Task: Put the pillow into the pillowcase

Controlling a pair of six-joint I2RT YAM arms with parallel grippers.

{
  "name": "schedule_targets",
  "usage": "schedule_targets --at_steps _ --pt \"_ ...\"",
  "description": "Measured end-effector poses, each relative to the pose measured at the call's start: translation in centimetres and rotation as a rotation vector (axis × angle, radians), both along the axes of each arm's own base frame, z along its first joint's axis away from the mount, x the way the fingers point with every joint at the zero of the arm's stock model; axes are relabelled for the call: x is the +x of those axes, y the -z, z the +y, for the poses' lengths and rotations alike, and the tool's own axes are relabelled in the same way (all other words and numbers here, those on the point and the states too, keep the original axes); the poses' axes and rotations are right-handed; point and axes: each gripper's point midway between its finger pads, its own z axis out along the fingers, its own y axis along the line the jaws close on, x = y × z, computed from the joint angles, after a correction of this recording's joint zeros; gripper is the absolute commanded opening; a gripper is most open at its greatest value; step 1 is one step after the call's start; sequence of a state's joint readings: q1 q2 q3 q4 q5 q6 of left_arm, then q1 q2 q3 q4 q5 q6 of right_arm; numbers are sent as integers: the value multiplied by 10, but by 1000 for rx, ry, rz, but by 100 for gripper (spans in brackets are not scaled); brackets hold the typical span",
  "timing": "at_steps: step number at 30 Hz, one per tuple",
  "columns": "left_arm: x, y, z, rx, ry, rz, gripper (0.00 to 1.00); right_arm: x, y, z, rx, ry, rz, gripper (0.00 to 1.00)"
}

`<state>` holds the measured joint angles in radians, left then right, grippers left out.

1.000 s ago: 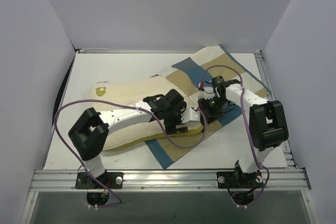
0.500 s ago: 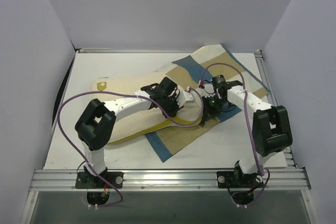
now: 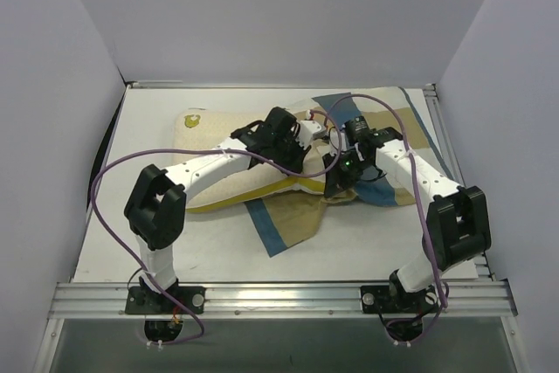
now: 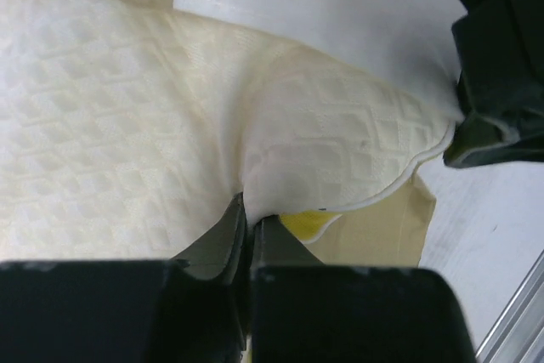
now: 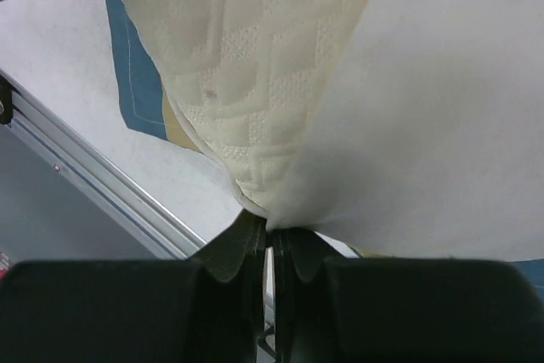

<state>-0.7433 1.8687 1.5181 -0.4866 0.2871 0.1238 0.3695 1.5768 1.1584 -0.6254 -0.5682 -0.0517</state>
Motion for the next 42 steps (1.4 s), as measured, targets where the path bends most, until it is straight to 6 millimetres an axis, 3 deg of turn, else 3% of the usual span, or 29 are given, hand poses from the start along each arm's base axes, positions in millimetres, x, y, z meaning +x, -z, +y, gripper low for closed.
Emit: schedule_targets --at_steps 8,13,18,22,29,37,42 --pt "7 -6 -19 -80 -193 58 0 0 -17 -4 18 62 13 0" --pt "19 18 -25 -100 -343 131 0 17 -34 -6 65 86 -31 0" --pt "29 29 -29 -167 -487 214 0 19 -31 -8 74 95 -32 0" --pt "34 25 -30 -228 -557 276 0 13 -22 -9 63 94 -15 0" --pt "38 17 -29 -299 -647 379 0 15 -22 -6 62 84 -32 0" --pt "40 6 -32 -391 -756 528 0 21 -47 -3 62 54 -181 0" --pt "43 -2 -41 -434 -780 562 0 18 -46 3 58 30 -176 0"
